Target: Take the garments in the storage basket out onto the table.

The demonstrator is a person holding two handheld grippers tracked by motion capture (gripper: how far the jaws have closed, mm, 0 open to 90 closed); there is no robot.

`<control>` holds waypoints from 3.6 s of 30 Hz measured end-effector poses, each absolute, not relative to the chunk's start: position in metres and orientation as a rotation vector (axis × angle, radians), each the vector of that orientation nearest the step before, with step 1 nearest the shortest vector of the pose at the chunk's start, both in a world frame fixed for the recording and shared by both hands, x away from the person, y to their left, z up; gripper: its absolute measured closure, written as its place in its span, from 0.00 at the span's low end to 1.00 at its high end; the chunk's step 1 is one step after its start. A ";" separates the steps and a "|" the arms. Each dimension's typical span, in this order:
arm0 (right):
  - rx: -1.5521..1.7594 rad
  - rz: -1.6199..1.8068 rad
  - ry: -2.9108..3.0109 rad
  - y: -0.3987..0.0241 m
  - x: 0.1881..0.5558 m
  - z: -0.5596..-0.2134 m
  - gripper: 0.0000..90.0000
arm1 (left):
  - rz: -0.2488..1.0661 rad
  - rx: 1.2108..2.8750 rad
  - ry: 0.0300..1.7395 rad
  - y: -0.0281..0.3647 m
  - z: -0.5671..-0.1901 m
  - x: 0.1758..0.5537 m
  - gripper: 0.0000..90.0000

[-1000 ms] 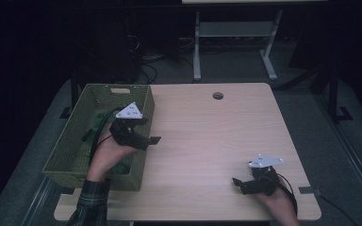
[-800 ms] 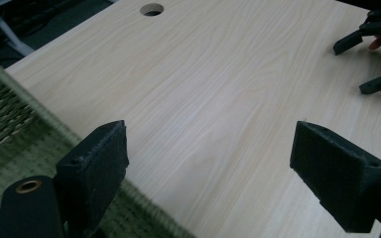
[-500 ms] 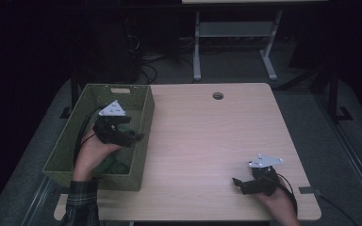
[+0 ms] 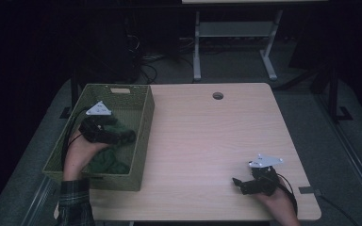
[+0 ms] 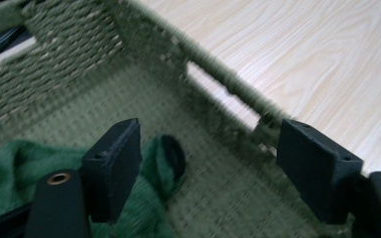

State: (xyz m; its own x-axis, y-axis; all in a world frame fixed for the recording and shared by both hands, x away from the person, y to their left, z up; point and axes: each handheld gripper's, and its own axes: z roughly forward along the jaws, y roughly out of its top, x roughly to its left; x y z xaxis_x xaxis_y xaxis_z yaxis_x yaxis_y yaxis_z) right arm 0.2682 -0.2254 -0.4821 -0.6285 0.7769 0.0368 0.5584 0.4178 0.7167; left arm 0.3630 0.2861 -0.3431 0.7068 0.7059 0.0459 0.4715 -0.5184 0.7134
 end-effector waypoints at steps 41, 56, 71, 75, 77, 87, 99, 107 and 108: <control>1.158 1.028 2.376 -0.225 0.268 -0.482 0.09 | 0.375 2.444 1.149 0.326 -0.404 0.386 0.63; 1.158 1.028 2.376 -0.225 0.268 -0.482 0.09 | 0.276 2.352 1.230 0.330 -0.395 0.383 0.96; 1.164 1.025 2.369 -0.226 0.269 -0.482 0.09 | 0.268 2.137 1.111 0.335 -0.352 0.369 0.97; 1.164 1.025 2.369 -0.226 0.269 -0.482 0.09 | 0.258 2.077 1.083 0.338 -0.341 0.367 0.97; 1.164 1.025 2.369 -0.226 0.269 -0.482 0.09 | 0.258 2.060 1.066 0.338 -0.336 0.367 0.97; 1.168 1.024 2.367 -0.226 0.269 -0.482 0.09 | 0.291 1.995 1.010 0.333 -0.306 0.364 0.97; 1.176 1.024 2.366 -0.225 0.268 -0.482 0.09 | 0.335 1.952 0.953 0.324 -0.269 0.362 0.97; 1.177 1.025 2.366 -0.225 0.268 -0.482 0.09 | 0.359 1.946 0.910 0.317 -0.240 0.362 0.97; 1.176 1.024 2.367 -0.225 0.268 -0.482 0.09 | 0.360 1.940 0.903 0.316 -0.236 0.363 0.97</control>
State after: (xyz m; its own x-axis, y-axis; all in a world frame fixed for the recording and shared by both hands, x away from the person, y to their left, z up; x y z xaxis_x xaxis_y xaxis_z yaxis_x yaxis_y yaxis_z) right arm 0.2684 -0.2253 -0.4819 -0.6172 0.7858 0.0400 0.5673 0.4091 0.7147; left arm 0.3626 0.3160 -0.2355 0.6861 0.7189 -0.1120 0.4452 -0.2930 0.8461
